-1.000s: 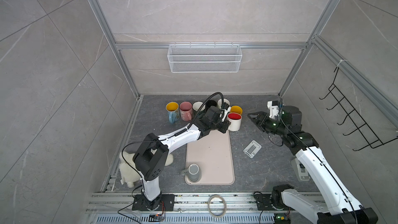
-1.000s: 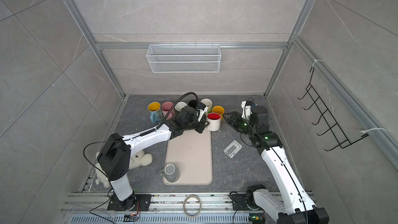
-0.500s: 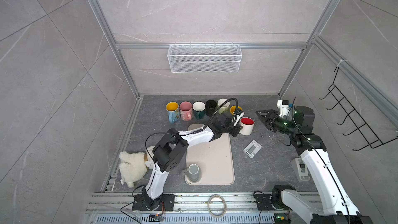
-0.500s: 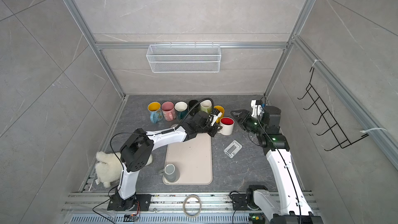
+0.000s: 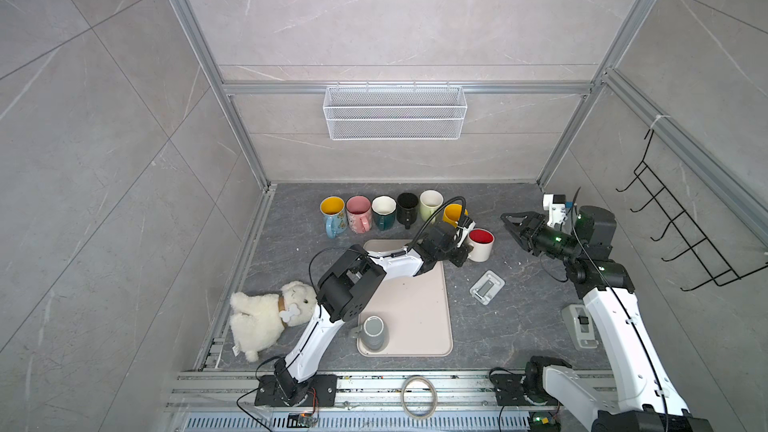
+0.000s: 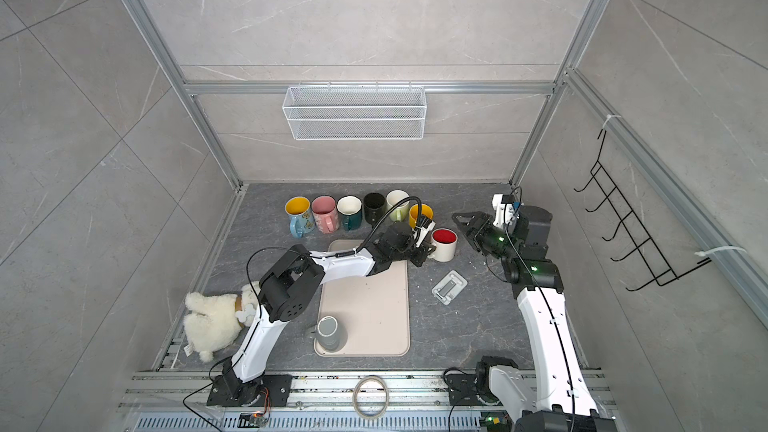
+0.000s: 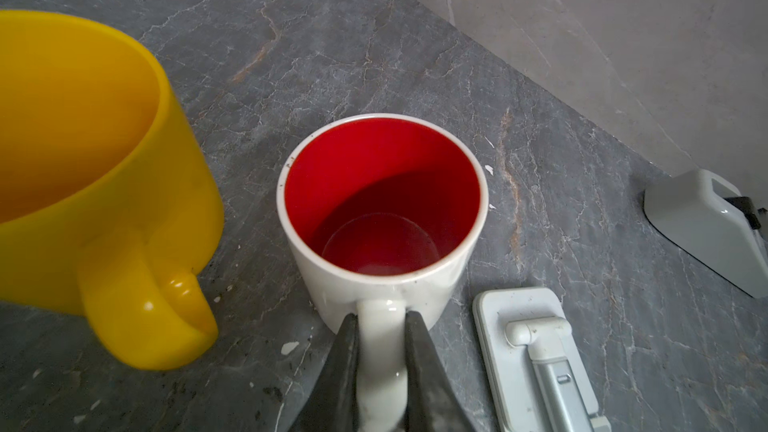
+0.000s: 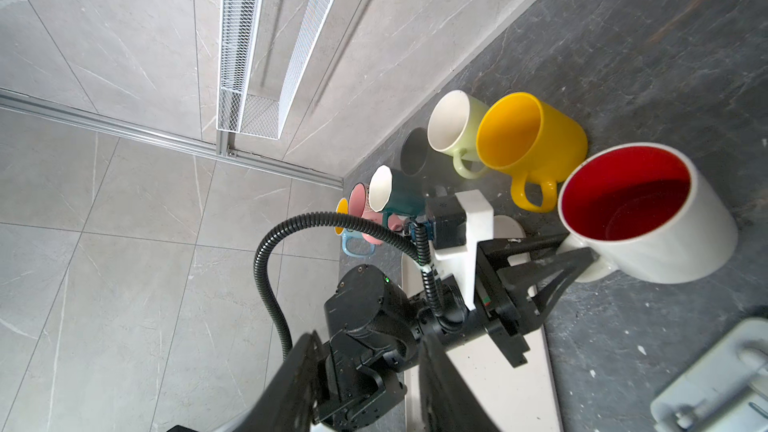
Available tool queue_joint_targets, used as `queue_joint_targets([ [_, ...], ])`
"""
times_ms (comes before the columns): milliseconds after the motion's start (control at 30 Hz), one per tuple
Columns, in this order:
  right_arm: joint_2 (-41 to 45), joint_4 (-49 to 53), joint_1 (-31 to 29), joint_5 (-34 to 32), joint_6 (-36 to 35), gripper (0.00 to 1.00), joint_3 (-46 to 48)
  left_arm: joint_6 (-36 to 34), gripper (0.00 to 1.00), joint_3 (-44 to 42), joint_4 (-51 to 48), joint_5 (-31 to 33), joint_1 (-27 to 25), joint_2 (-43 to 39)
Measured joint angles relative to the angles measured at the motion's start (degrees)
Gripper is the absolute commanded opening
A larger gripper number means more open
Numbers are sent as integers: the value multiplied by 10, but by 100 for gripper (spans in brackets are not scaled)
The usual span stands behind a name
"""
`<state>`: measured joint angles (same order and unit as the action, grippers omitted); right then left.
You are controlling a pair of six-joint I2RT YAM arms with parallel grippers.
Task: Turn the mug right side up
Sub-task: 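Lower the red-lined white mug upright beside the yellow mug with the left gripper, then open the left gripper and draw it back from the white mug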
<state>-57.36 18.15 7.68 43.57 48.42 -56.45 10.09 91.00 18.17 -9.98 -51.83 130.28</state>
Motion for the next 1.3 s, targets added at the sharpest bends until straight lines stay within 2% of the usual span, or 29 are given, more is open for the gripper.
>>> queue_joint_targets([
  [767, 0, 7, 19, 4, -7, 43, 7, 17, 0, 74, 48, 87, -5, 75],
  [867, 0, 9, 20, 4, -10, 43, 7, 17, 15, 74, 49, 94, -7, 76],
  [1133, 0, 9, 21, 4, -15, 43, 11, 17, 38, 74, 44, 99, -7, 76],
  [1300, 0, 9, 21, 4, -15, 43, 14, 18, 44, 74, 45, 100, -6, 76],
])
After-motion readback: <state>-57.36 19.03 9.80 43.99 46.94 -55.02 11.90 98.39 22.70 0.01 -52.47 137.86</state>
